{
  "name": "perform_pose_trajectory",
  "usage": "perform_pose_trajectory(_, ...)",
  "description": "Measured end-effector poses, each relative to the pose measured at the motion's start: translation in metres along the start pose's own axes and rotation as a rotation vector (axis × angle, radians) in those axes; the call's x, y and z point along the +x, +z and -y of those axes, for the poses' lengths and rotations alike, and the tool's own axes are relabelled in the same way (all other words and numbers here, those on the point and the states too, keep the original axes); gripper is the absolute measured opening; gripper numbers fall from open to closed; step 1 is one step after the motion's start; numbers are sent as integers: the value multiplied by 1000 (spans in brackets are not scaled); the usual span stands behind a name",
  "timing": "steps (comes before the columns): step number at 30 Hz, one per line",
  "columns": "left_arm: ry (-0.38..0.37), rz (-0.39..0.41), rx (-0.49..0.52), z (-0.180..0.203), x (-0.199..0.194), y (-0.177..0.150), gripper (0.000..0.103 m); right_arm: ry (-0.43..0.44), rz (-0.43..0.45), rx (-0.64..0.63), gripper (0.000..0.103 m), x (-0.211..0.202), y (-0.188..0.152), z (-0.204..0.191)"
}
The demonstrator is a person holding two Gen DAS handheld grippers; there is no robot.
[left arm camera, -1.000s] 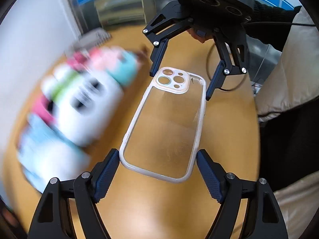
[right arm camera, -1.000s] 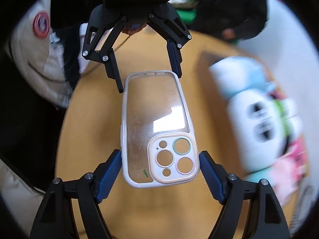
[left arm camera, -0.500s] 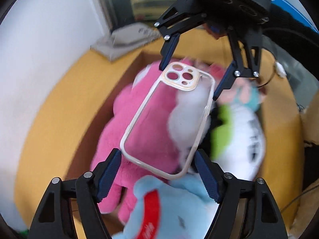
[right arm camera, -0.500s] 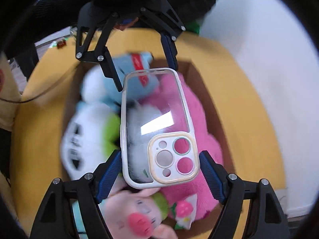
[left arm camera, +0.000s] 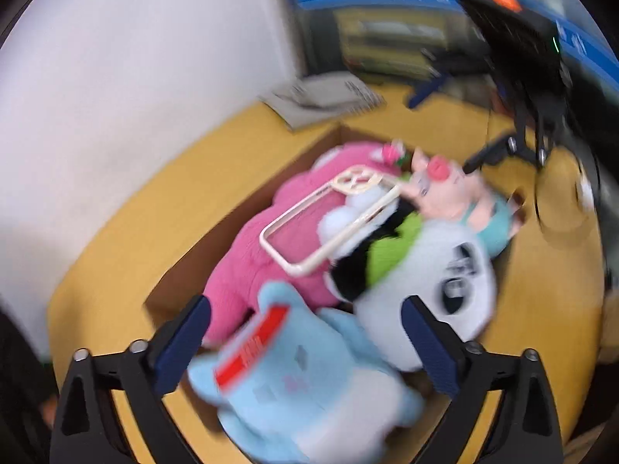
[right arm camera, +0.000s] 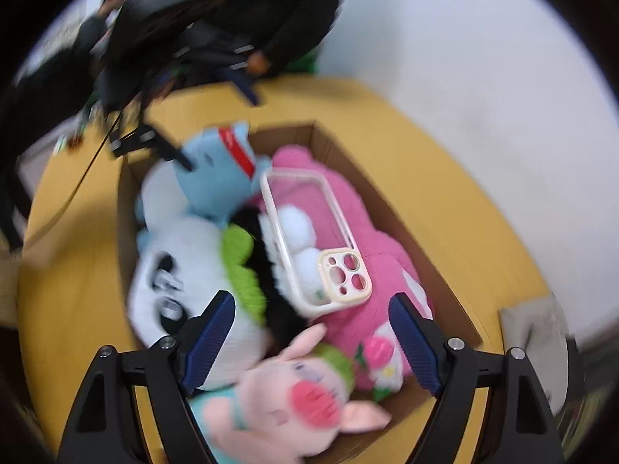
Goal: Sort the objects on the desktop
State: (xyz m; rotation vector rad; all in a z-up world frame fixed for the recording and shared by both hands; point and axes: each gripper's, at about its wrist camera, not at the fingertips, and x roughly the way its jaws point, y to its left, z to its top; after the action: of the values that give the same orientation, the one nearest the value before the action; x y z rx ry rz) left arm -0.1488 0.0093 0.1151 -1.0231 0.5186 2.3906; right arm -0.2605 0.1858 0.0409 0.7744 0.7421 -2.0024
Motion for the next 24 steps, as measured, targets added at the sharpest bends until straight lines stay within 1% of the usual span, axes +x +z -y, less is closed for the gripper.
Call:
perform_pose_trajectory(1, 20, 26, -63, 5, -17, -8, 103, -46, 45, 53, 82, -17, -9, -14)
perform_pose_trajectory(2, 24, 57, -133, 15, -33, -17, 103, -85, 82, 103, 82, -25, -16, -28)
perform_pose_trajectory(4, 31, 119, -271, 34, -63, -36, 103, -146, 145, 249, 82, -34, -22, -59)
perform_pose_trajectory(5, 50, 143, -325, 45, -68, -44, 103, -173, 162, 306, 82, -39, -26, -72)
perform_pose_trajectory(7, 90, 191, -429, 66, -76, -61, 103, -220, 163, 367, 82, -47, -33, -92)
perform_pose_trajectory(9, 140, 241, -560, 88, -86, -86, 103, -267, 164, 427, 82, -56, -41, -112)
perform_pose_trajectory(11, 154, 253, -643, 105, -92, -106, 103, -314, 165, 488, 82, -65, -49, -133)
perform_pose_trajectory(13, 191, 264, -661, 124, -99, -119, 103, -361, 166, 548, 82, -74, -56, -153)
perform_pose_trajectory(17, 219, 257, -663, 154, -103, -134, 103, -455, 167, 669, 82, -91, -72, -193)
perform_pose_trajectory(18, 231, 259, -662, 161, -101, -136, 103, -469, 168, 683, 82, -94, -74, -200)
perform_pose_trajectory(21, 247, 240, -687, 171, -99, -147, 103, -481, 171, 672, 82, -95, -73, -212)
perform_pose_trajectory(24, 243, 233, -696, 177, -96, -156, 103, -500, 169, 660, 82, -96, -71, -215)
